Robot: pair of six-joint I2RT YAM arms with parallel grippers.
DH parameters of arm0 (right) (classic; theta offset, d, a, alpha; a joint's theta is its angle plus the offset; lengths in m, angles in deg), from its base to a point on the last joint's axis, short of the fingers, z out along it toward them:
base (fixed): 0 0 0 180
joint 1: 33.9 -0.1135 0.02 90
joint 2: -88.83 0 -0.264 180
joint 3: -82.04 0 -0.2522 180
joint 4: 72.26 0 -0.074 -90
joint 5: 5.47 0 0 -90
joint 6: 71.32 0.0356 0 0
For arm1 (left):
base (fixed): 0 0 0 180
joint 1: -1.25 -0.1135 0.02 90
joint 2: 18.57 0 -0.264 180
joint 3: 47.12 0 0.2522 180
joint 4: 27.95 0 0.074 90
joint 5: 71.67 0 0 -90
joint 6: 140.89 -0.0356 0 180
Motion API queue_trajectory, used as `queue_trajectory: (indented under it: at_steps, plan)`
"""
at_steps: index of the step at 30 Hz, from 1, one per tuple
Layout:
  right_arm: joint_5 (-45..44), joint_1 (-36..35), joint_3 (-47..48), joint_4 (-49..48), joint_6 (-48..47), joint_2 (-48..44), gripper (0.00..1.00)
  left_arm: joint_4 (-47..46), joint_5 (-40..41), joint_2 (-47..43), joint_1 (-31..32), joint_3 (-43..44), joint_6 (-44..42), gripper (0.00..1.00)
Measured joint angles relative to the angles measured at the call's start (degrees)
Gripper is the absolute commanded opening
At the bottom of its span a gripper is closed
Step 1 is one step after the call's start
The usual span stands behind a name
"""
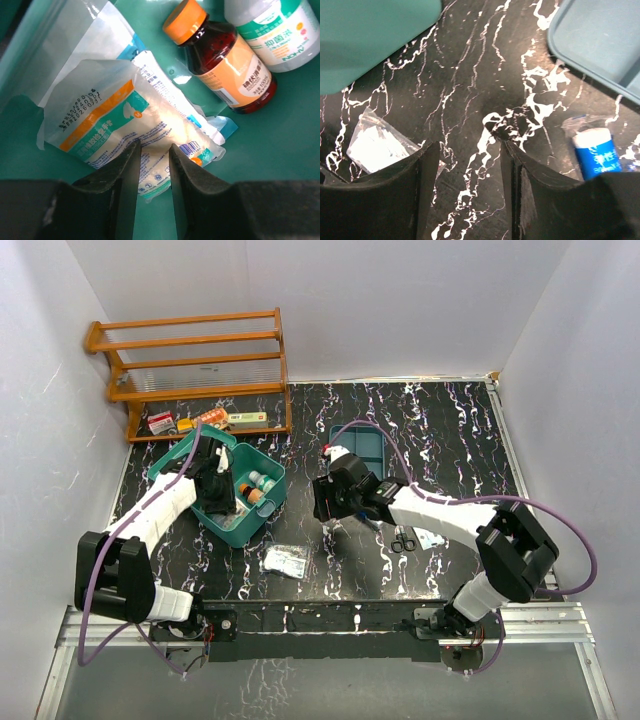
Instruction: Organize the medicine kit
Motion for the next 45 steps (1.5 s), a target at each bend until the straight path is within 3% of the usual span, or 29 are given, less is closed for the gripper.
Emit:
queue_trajectory:
  at_steps: [8, 16, 25, 36, 44, 45]
  plan:
    - [0.6, -5.7, -0.2, -1.7, -2.6, 0.2, 0.55, 3.4, 2.6, -4.9, 0.0, 5.9, 1.4, 0.44]
    - [0.4, -11.5, 0.2, -4.6, -4.7, 6.6, 0.54, 1.1, 3.0, -19.5, 0.0, 9.4, 3.7, 0.48]
    - [1.1, -13.8, 0.8, -5.9, -5.7, 11.8, 0.53, 0.5, 3.0, -25.2, 0.0, 9.4, 5.4, 0.51]
    - [-7.1, -14.3, -0.7, -6.0, -1.0, 11.5, 0.0, 0.4, 2.9, -25.4, 0.0, 9.3, 5.9, 0.51]
    - [-10.8, -14.3, -4.7, -4.1, 0.7, 7.5, 0.0, -1.0, 2.5, -24.9, 0.0, 9.2, 6.0, 0.51]
    - [-10.6, -14.3, -5.0, -3.6, 0.4, 6.9, 0.06, -1.2, 2.4, -24.6, 0.0, 9.2, 6.0, 0.51]
